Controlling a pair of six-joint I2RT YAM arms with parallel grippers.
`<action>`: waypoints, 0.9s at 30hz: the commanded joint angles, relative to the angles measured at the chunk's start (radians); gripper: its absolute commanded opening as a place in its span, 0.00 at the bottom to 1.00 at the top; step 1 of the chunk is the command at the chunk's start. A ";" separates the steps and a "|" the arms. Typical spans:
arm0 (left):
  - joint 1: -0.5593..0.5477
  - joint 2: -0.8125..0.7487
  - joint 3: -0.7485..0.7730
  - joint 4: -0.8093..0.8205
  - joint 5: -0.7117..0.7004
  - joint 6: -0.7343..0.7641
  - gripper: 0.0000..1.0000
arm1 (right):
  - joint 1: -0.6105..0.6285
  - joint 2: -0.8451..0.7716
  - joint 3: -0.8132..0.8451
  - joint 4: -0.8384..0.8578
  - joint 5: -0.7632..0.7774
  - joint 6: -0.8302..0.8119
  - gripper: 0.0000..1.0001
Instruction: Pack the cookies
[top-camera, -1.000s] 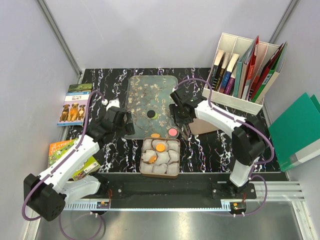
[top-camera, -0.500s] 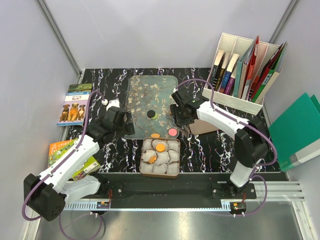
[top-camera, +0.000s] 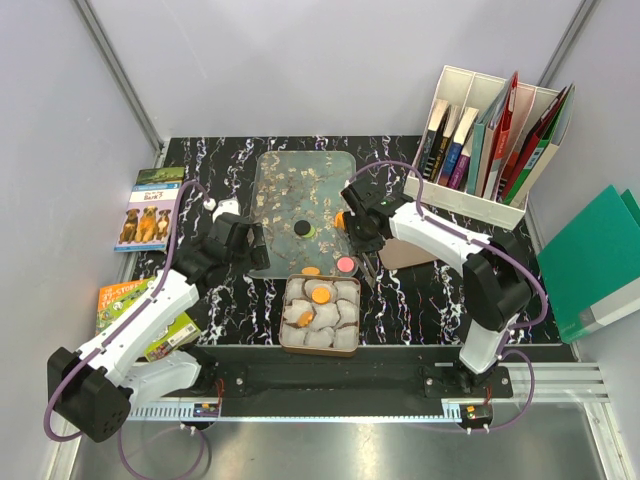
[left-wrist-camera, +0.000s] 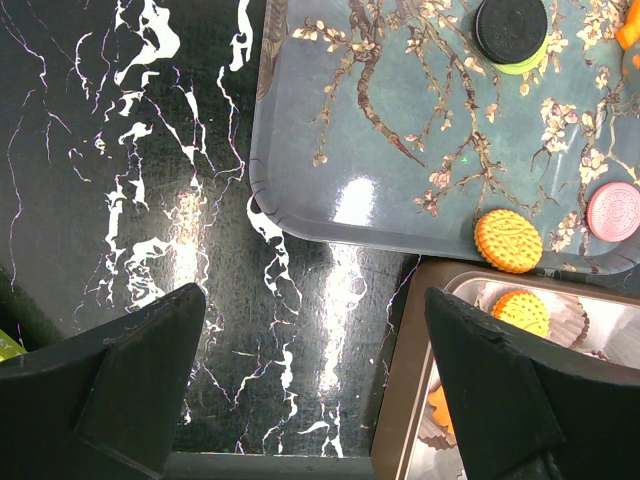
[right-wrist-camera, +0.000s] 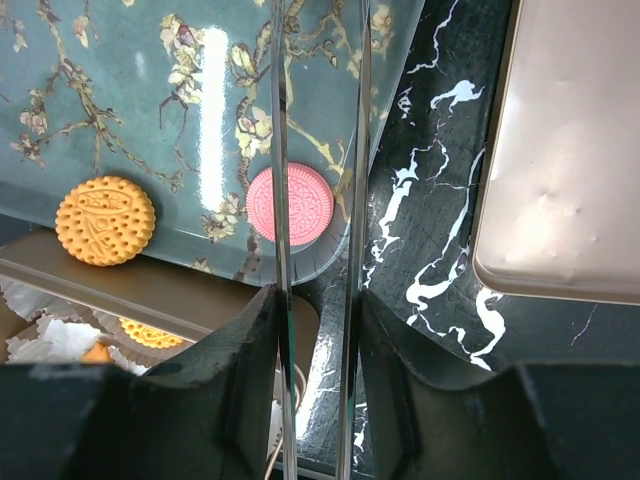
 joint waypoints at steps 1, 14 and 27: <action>-0.004 -0.008 -0.004 0.026 0.002 0.010 0.94 | -0.009 -0.046 0.039 0.017 -0.012 -0.003 0.38; -0.003 -0.011 -0.003 0.026 -0.004 0.008 0.94 | -0.007 -0.285 0.081 -0.083 -0.040 0.015 0.27; -0.003 0.003 0.007 0.026 0.002 -0.002 0.94 | -0.004 -0.350 0.015 -0.112 -0.079 0.000 0.30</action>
